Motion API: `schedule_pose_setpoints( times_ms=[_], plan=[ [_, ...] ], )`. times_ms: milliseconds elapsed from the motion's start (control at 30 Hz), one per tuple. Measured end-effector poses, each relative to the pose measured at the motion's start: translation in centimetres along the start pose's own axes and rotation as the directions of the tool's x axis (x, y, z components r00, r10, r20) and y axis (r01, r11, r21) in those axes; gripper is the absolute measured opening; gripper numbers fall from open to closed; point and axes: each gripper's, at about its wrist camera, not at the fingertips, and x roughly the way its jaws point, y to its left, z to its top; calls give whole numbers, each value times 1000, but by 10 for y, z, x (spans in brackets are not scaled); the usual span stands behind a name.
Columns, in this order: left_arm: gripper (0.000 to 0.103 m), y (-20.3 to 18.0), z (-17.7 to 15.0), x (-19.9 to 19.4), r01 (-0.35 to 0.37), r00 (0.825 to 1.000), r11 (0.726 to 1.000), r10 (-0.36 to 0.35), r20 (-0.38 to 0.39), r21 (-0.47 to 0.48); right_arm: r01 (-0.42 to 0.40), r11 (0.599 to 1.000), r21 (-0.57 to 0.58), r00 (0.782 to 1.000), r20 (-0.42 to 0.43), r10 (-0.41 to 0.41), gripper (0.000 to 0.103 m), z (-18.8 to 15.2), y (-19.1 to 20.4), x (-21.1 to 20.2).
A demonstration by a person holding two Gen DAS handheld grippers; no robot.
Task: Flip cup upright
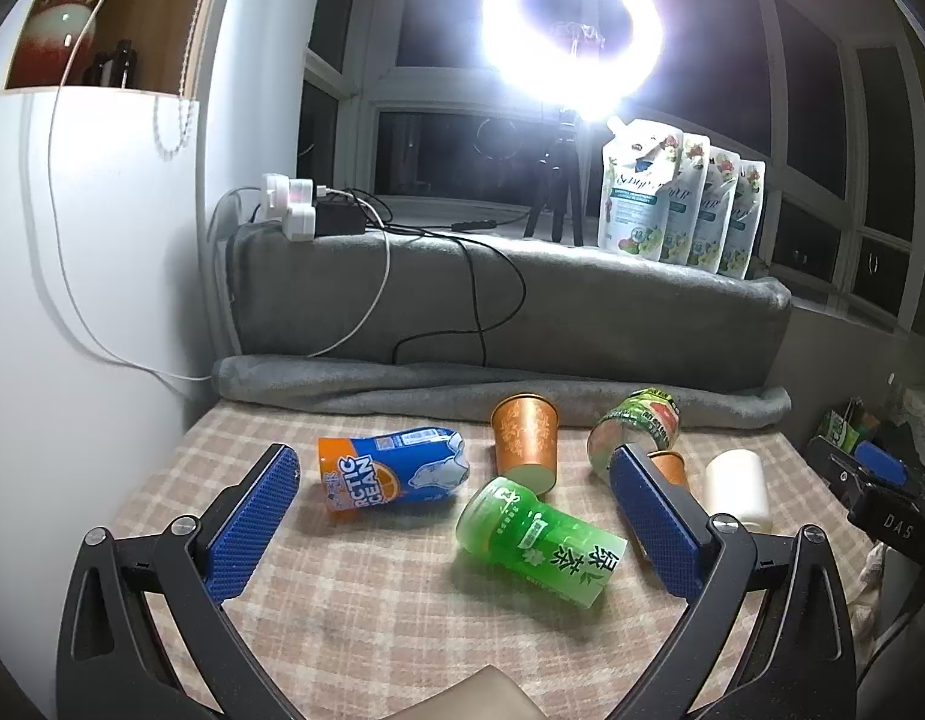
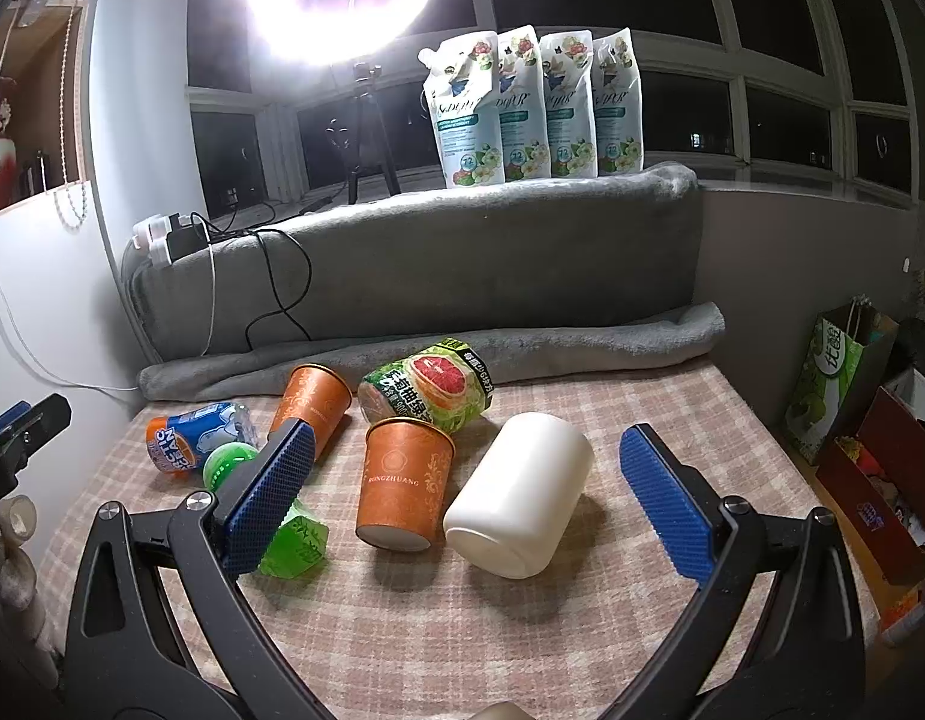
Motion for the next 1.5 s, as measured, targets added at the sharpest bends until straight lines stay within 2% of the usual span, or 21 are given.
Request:
schedule_pose_setpoints(
  times_ms=[833,1500],
  plan=[
    [102,-2,-4,3,19,1000,1000,-19,-22,-4,78,996,-38,996,49,-76,103,8,5,-7],
    [102,-2,-6,3,19,1000,1000,-19,-24,-6,79,995,-52,996,50,-77,103,12,12,-8]
  ],
)
